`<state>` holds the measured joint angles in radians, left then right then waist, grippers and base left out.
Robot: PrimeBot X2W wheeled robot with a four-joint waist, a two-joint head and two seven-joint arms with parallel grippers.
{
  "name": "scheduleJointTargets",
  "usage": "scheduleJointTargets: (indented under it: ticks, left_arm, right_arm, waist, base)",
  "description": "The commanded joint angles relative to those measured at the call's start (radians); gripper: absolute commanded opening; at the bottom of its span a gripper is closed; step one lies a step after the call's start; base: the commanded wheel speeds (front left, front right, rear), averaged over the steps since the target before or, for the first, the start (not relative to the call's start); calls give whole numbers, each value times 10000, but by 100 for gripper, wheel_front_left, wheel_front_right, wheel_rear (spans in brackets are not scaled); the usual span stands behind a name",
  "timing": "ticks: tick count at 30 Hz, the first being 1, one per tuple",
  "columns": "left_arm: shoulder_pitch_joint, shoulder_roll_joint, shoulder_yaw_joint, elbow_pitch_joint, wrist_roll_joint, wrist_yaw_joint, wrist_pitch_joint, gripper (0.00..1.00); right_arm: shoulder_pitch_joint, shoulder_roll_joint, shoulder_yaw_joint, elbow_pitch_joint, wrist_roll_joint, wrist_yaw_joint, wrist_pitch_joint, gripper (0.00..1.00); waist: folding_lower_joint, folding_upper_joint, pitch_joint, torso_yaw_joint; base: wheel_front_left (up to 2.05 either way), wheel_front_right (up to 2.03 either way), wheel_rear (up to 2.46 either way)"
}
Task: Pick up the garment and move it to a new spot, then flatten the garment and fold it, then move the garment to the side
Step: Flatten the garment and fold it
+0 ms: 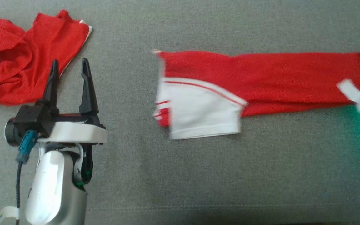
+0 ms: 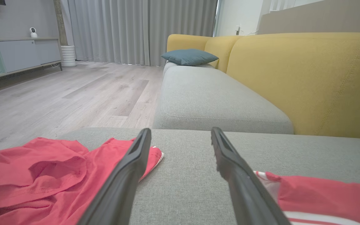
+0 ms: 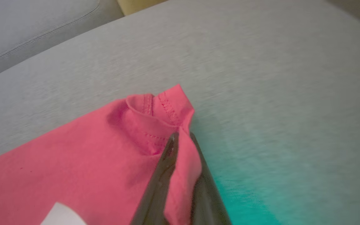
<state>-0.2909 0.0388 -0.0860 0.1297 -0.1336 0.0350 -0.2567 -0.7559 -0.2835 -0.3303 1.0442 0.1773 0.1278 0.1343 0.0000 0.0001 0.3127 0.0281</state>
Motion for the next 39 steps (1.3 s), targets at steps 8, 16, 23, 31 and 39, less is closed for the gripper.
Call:
scheduleJointTargets:
  ticks: [8, 16, 23, 31, 39]
  left_arm:
    - [228, 115, 322, -300, -193, 40, -51, 100]
    - [576, 115, 220, -167, -406, 95, -51, 100]
    - [998, 114, 104, -144, -639, 229, -51, 100]
    - [1228, 114, -68, -183, -858, 294, -51, 100]
    - [1130, 114, -387, -123, -1044, 366, -51, 100]
  right_arm:
    - [-149, -288, -1770, -68, -2290, 29, -848, 0]
    - [-620, 1304, -1168, -714, -2651, 29, -979, 0]
    - [-582, 2252, 620, -1653, -1190, 29, -426, 0]
    - [333, 2329, 3998, -3343, 2882, 29, 215, 0]
    - [1040, 2331, 6157, -3434, 4871, 29, -584, 0]
  waist:
    - [0, -1, -536, -119]
    - [0, -1, -1383, -298]
    - [0, -1, -2056, -296]
    - [0, -1, -2207, 38]
    - [0, -1, -2012, 660]
  base:
    - [0, 0, 0]
    - [0, 0, 0]
    - [0, 0, 0]
    - [0, 0, 0]
    - [0, 0, 0]
